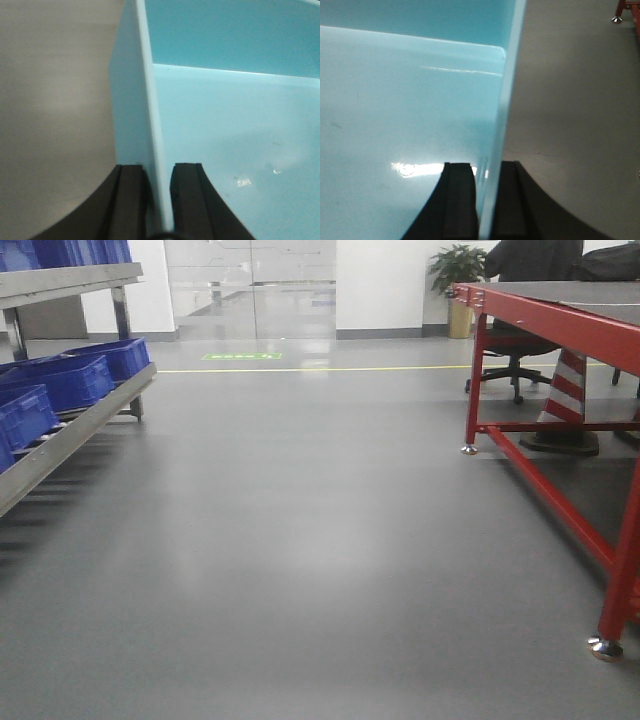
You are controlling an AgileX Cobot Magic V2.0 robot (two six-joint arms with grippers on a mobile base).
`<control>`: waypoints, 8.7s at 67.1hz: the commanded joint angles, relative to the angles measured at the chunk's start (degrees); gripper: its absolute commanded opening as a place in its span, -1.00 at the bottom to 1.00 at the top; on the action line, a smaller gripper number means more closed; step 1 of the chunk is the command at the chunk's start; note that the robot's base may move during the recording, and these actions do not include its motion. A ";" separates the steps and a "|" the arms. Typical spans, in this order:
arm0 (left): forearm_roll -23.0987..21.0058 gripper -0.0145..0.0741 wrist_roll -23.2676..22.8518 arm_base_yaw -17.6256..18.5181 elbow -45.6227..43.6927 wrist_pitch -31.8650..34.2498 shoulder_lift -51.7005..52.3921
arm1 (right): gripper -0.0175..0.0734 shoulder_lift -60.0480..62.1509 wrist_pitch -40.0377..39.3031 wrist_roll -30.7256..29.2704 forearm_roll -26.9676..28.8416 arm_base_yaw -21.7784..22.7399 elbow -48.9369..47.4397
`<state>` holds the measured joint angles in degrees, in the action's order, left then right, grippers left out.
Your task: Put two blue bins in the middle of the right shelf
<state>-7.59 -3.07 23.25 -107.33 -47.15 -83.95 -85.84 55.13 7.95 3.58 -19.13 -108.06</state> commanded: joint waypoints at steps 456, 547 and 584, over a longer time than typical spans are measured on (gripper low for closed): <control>-2.40 -0.92 -0.12 -0.03 -0.95 4.73 0.77 | -0.95 0.25 -3.28 -1.16 -0.08 0.08 -0.54; -2.40 -0.92 -0.12 -0.03 -0.95 4.73 0.77 | -0.95 0.25 -3.28 -1.16 -0.08 0.08 -0.54; -4.29 -0.92 -0.12 -0.03 -0.84 0.11 0.39 | -0.95 0.46 -1.92 -1.16 0.20 0.08 -0.54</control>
<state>-8.14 -3.07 23.25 -107.33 -46.48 -83.95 -85.96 53.95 7.95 3.58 -19.13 -108.06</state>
